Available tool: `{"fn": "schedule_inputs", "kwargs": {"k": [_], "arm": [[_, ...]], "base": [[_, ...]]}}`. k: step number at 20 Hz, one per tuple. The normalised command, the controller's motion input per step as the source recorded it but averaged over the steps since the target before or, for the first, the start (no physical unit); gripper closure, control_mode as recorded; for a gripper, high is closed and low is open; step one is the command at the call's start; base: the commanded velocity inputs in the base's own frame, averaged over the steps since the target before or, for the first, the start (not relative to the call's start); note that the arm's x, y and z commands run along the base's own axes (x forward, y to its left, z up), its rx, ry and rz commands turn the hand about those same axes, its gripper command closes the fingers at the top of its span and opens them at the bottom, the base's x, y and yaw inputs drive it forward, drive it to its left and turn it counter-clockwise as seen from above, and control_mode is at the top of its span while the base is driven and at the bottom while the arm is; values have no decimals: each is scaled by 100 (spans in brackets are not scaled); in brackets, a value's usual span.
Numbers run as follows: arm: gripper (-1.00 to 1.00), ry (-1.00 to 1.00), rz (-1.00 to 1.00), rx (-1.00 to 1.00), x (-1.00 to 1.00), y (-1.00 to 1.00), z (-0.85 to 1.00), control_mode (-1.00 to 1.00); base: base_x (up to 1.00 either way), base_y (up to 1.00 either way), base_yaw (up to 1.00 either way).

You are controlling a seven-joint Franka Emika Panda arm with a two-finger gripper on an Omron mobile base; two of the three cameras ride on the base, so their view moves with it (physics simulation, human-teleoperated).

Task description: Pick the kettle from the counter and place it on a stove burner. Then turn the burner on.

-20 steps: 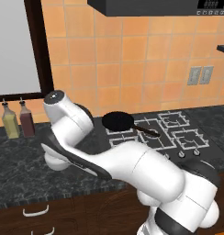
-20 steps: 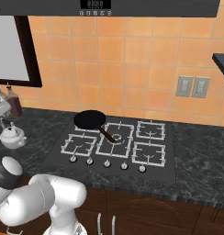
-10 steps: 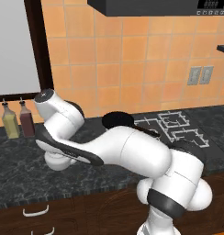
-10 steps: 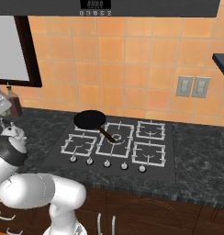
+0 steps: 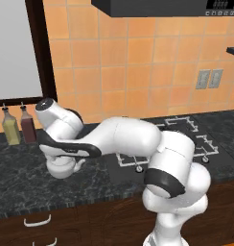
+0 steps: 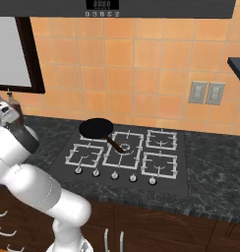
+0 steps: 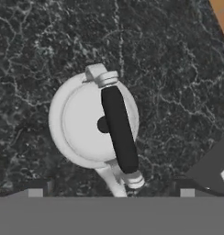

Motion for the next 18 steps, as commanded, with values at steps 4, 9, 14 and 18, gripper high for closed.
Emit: {"fn": "schedule_inputs", "kwargs": {"k": [4,9,14,18], "arm": [[-100,1,0,-1,45,34,-16,-100],[-100,2,0,0,37,28,-16,-100],[100,6,0,-6,5,3,-35,-100],[100,1,0,-3,-5,0,-2,-100]], "base": [[0,0,0],[0,0,0],[0,0,0],[0,0,0]]}}
